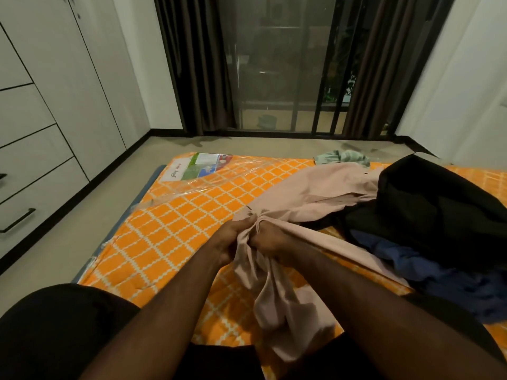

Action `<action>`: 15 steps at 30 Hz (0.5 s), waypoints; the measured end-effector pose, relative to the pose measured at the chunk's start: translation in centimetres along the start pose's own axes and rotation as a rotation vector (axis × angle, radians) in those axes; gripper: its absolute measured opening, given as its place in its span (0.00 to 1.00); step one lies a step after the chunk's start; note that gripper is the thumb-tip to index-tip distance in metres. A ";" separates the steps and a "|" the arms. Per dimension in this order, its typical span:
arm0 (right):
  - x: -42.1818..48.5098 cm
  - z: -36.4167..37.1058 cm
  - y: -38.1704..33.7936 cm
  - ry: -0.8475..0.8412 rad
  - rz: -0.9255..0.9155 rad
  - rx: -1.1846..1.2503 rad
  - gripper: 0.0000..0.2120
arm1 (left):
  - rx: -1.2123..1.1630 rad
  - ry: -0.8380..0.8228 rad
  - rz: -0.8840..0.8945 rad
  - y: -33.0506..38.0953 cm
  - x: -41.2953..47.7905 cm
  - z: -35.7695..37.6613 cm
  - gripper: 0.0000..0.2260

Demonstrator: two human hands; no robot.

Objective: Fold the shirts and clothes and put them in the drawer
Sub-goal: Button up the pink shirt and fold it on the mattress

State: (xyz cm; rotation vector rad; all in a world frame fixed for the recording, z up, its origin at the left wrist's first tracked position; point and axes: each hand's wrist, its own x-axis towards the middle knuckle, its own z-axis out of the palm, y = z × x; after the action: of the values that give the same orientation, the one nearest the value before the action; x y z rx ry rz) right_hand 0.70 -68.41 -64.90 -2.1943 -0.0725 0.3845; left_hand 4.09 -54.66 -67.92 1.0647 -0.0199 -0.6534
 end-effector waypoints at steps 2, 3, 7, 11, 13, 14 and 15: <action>0.1 -0.4 -0.4 -0.078 -0.033 -0.157 0.04 | 0.109 0.083 0.106 0.2 0.1 0.0 0.19; 0.3 -0.9 -0.3 -0.128 -0.042 -0.221 0.06 | 0.122 0.112 0.138 0.2 0.4 0.0 0.16; 0.0 -5.5 0.0 -0.267 0.214 -0.419 0.28 | 0.134 0.195 0.212 -0.9 2.3 1.0 0.10; -1.5 -12.1 3.3 0.043 0.192 -0.701 0.24 | -0.121 0.271 0.094 -2.3 4.6 1.8 0.14; -1.4 -14.5 6.7 0.209 0.231 -0.727 0.23 | -0.214 0.290 0.067 -2.6 5.8 2.6 0.16; -1.4 -15.2 8.4 0.229 0.268 -0.736 0.19 | -0.249 0.312 0.078 -2.5 6.4 3.0 0.16; -1.4 -15.6 10.0 0.220 0.311 -0.772 0.16 | -0.273 0.337 0.097 -2.3 6.7 3.5 0.16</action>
State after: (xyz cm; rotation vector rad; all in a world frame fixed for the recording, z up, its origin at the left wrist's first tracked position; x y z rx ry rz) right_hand 3.22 -86.78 -63.67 -3.0122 0.2925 0.3103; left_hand 7.32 -61.59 -70.01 0.8914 0.2998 -0.3700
